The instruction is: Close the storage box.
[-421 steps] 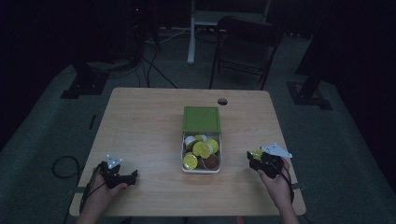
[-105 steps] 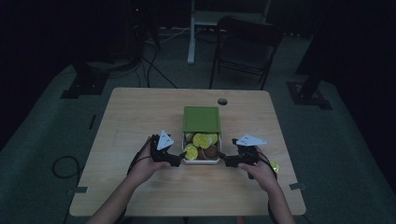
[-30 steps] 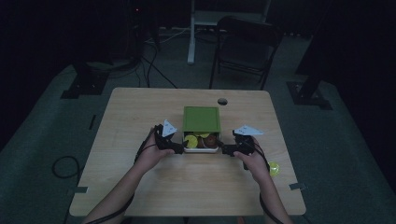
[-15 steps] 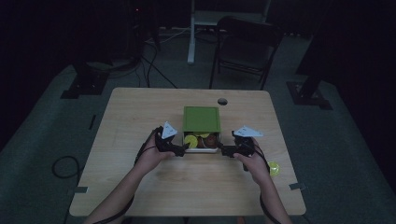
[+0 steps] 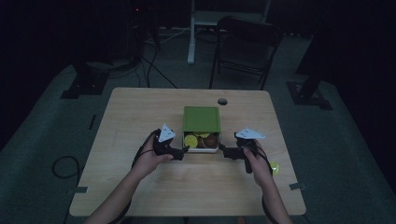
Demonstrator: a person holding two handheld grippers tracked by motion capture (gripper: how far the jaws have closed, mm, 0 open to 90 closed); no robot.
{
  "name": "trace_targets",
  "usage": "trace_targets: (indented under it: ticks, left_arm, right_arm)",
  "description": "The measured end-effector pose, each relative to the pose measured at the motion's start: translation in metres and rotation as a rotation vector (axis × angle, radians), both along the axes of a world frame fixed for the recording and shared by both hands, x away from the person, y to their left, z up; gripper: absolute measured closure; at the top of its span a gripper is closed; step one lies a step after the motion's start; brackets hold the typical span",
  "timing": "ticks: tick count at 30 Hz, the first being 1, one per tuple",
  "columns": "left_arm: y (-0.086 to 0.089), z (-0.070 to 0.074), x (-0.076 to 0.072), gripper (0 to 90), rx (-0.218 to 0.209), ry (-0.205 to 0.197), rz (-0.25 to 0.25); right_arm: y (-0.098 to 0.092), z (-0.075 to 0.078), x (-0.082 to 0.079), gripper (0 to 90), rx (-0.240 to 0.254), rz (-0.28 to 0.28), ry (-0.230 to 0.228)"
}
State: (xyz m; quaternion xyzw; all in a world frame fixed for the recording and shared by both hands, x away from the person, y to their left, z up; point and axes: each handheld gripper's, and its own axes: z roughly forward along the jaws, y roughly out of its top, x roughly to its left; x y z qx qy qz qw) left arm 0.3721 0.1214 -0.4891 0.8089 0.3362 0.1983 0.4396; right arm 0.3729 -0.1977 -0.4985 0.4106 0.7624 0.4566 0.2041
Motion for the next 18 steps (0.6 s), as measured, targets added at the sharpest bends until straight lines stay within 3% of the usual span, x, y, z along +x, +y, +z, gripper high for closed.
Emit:
trace_targets:
  ticks: [18]
  left_arm:
    - [0.020,-0.006,-0.013,4.0,0.003,0.011,0.048]
  right_arm:
    - [-0.007,0.001,-0.014,12.3,-0.020,-0.012,0.001]
